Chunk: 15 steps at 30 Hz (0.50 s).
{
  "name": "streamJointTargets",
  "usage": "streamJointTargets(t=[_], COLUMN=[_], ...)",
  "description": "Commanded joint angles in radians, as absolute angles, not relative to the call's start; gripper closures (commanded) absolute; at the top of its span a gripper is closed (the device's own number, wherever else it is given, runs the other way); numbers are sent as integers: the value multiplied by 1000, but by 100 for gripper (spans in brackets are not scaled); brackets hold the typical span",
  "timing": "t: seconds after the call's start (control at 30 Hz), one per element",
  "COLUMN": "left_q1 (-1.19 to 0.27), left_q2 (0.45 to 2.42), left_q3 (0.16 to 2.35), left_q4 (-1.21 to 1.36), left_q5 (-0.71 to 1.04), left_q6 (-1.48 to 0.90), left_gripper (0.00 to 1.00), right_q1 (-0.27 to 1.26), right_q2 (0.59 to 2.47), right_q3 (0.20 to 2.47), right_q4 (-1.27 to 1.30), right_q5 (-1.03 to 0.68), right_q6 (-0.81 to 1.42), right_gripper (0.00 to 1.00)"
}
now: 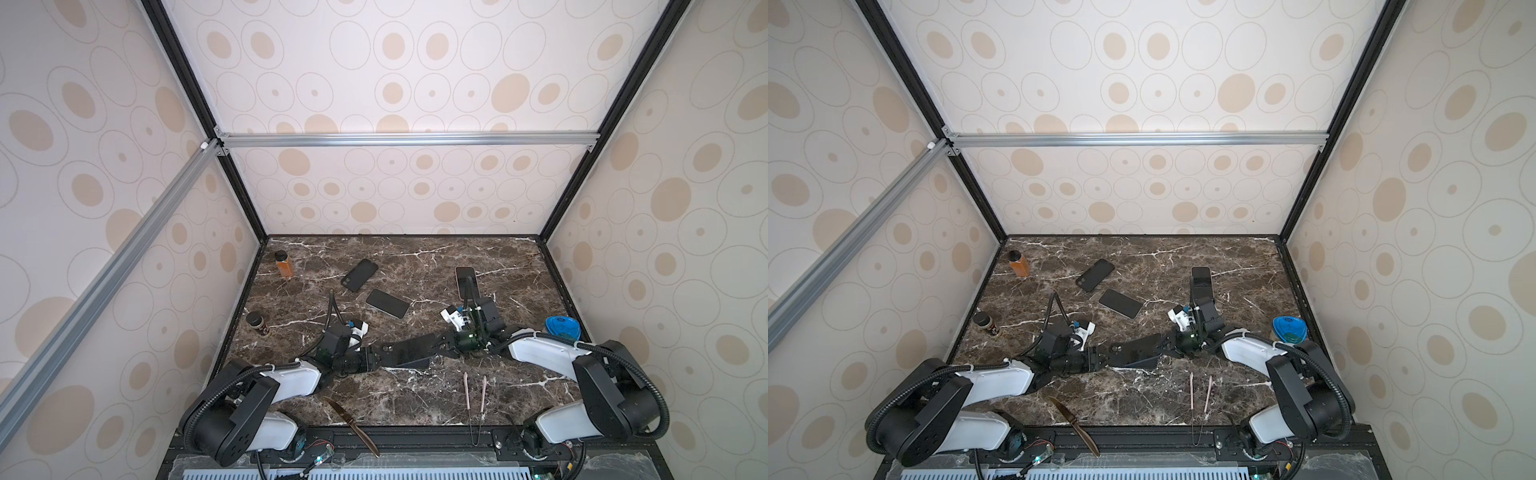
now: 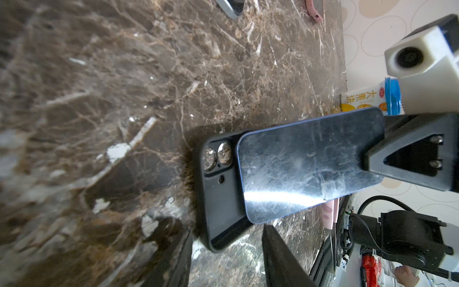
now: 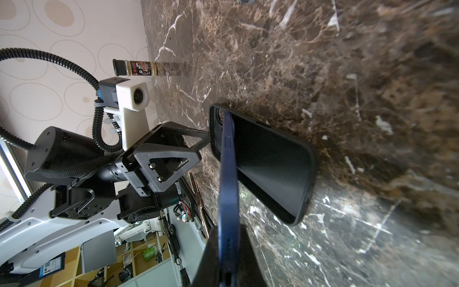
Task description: Put the phone into the phone case
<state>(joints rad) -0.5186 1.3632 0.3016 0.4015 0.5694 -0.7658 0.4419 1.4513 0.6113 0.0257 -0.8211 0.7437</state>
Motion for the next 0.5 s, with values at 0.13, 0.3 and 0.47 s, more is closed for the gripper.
streamJointTargets(t=[0.13, 0.3, 0.47], left_q1=[-533, -538, -540], left_q2=[1410, 1429, 1442], left_q3=[348, 351, 355], left_q4=[455, 464, 471], left_q5=[574, 565, 567], left_q6=[-758, -756, -754], left_gripper=[56, 56, 58], right_q1=[438, 438, 438], right_q2=[1495, 1516, 1536], right_q3=[606, 606, 609], right_q4=[76, 92, 103], right_q5=[-838, -844, -845], right_q6=[766, 772, 774], right_gripper=[100, 100, 100])
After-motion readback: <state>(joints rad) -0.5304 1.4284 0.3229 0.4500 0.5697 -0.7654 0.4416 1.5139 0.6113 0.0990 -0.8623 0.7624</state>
